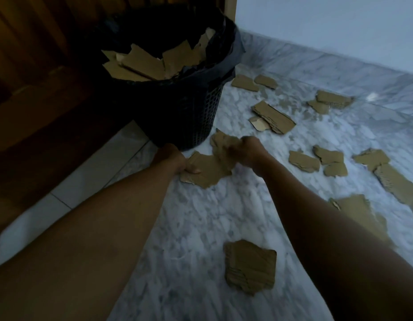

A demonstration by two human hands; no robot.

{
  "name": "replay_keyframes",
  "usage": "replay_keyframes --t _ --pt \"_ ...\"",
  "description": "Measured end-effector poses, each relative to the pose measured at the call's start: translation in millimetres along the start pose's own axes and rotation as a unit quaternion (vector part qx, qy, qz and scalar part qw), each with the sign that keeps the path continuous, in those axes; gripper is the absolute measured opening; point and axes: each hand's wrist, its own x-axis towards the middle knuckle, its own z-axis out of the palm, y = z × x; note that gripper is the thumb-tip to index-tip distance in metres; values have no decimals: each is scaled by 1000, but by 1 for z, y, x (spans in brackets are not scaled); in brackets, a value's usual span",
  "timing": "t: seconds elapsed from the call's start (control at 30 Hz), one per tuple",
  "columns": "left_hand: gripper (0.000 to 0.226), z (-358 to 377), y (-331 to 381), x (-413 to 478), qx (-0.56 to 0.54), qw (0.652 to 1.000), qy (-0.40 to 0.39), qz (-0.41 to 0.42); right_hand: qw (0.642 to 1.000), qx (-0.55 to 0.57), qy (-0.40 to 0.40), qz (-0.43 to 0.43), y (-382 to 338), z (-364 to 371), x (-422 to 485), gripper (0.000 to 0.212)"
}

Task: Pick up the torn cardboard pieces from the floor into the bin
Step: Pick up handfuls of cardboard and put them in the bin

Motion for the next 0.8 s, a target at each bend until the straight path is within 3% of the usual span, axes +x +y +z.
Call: replay_keyframes --t 0.17,0.27,0.3,0.4,0.43,0.5,0.57,0.67,0.8 --pt "148 3 0 9 3 1000 3 0 996 -81 -25 5 -29 22 31 62" --pt "166 0 0 6 48 999 0 17 989 -149 16 3 -33 45 30 55" --pt "162 -1 1 6 58 998 -2 29 987 -160 33 7 -35 48 29 53" --pt "126 -3 8 -5 58 996 -25 61 995 -68 59 48 -30 48 26 62" --pt "129 -2 10 -8 63 995 -36 69 996 -11 57 64 -26 47 26 66" --pt "161 15 3 12 68 996 -26 42 992 74 52 91 -16 45 16 65" --pt "174 33 -4 20 84 996 -8 8 991 83 52 91 -2 44 1 56" --pt "145 39 4 -44 48 998 -2 -27 995 47 46 70 22 40 -26 43" --pt "87 51 22 -101 -64 998 -21 19 982 156 68 79 65 24 -60 46"
